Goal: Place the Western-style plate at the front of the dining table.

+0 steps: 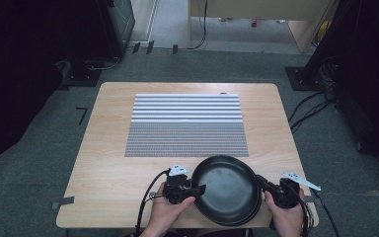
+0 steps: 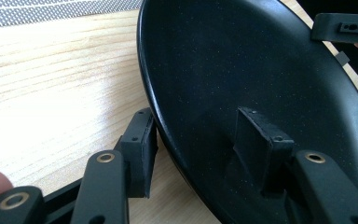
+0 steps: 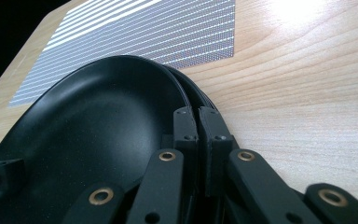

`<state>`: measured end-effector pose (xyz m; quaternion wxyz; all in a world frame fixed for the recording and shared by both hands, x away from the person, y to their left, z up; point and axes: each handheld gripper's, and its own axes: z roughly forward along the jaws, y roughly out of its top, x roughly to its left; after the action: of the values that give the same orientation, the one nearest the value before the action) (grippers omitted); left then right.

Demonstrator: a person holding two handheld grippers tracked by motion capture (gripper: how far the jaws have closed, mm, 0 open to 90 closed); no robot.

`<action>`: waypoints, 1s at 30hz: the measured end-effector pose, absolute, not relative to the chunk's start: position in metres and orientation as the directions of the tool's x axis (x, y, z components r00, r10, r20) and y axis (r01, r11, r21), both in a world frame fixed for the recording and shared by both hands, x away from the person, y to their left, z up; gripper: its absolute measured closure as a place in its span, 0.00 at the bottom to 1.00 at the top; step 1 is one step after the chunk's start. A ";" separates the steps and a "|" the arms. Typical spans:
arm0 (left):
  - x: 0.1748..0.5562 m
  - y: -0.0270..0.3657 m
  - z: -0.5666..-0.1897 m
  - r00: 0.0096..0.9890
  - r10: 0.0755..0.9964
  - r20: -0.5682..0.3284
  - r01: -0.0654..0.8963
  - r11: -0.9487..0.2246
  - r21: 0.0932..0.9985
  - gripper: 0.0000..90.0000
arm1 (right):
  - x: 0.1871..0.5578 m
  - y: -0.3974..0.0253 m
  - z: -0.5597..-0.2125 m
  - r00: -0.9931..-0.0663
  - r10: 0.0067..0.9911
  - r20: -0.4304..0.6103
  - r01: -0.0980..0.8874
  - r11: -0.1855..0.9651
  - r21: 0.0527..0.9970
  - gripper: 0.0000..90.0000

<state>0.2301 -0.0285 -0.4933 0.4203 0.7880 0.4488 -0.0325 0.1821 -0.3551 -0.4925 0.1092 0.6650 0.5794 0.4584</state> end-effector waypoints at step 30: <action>0.234 -0.004 -0.487 0.589 0.658 -0.469 0.738 -0.201 0.644 0.71 | 0.181 -0.344 -0.501 -0.118 0.824 0.554 0.710 -0.320 0.627 0.91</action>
<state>0.2338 -0.0038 -0.4875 0.4427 0.7736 0.4510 -0.0452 0.1805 -0.3440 -0.5014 0.0605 0.6614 0.5800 0.4716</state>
